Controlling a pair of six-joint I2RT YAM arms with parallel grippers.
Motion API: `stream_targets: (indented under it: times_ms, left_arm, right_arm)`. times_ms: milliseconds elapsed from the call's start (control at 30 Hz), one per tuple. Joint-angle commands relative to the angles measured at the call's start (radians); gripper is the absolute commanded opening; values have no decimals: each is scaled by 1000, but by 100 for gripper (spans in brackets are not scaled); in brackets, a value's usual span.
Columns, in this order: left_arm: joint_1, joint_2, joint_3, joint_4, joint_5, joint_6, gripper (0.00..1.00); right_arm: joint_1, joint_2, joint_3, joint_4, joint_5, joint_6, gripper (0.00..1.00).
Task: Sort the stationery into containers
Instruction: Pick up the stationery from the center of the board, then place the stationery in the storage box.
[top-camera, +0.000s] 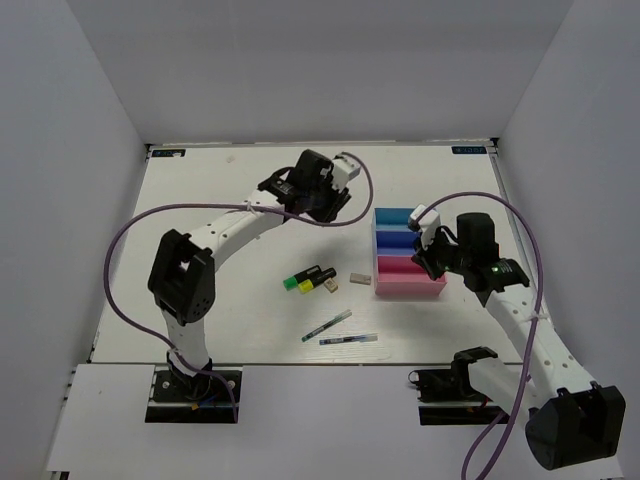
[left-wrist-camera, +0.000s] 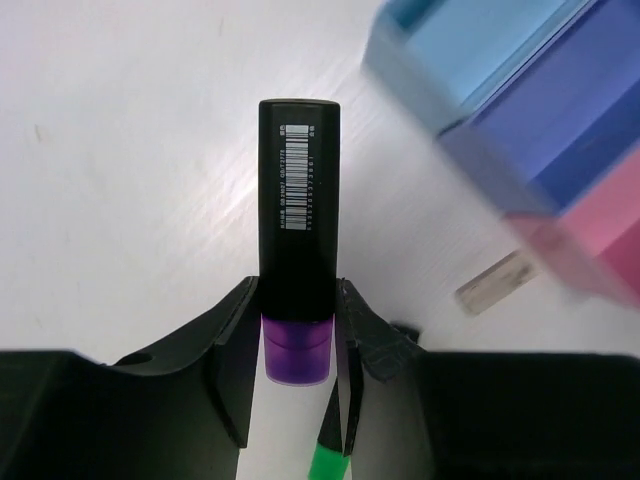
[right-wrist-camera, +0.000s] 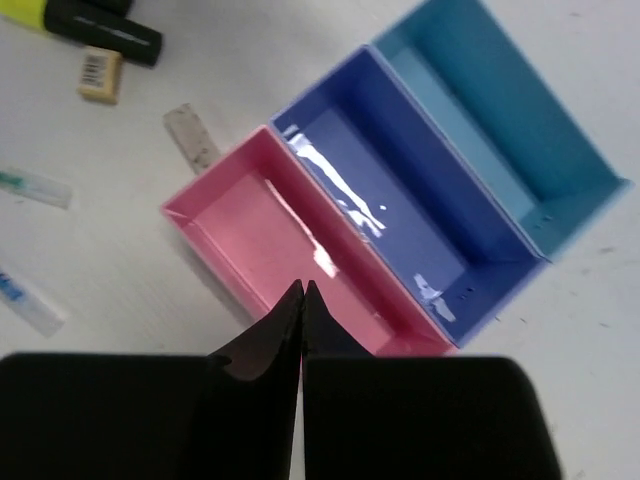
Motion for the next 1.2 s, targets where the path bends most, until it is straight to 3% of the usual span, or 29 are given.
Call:
stream_targets:
  times_ms: [0,367,600,1033,1167]
  left_arm:
    - [-39,0,147,-1,116,38,0]
    - [-97,245,399,163,326,92,0]
    - [-99,340,400,324,315,32,0]
    - [-106,477,489,381,302,-65,0]
    - [-110,483,485,380,286,-63,9]
  right_arm:
    - [-5,-47,-23,117,155,35,0]
    - [-17,-60,-63,189,280,-35,0]
    - [-20,-67,-66,191,289,-45,0]
    - [-20,-68,-75,197,281,-45,0]
    - [-22,-68,-77,197,283,-45,0]
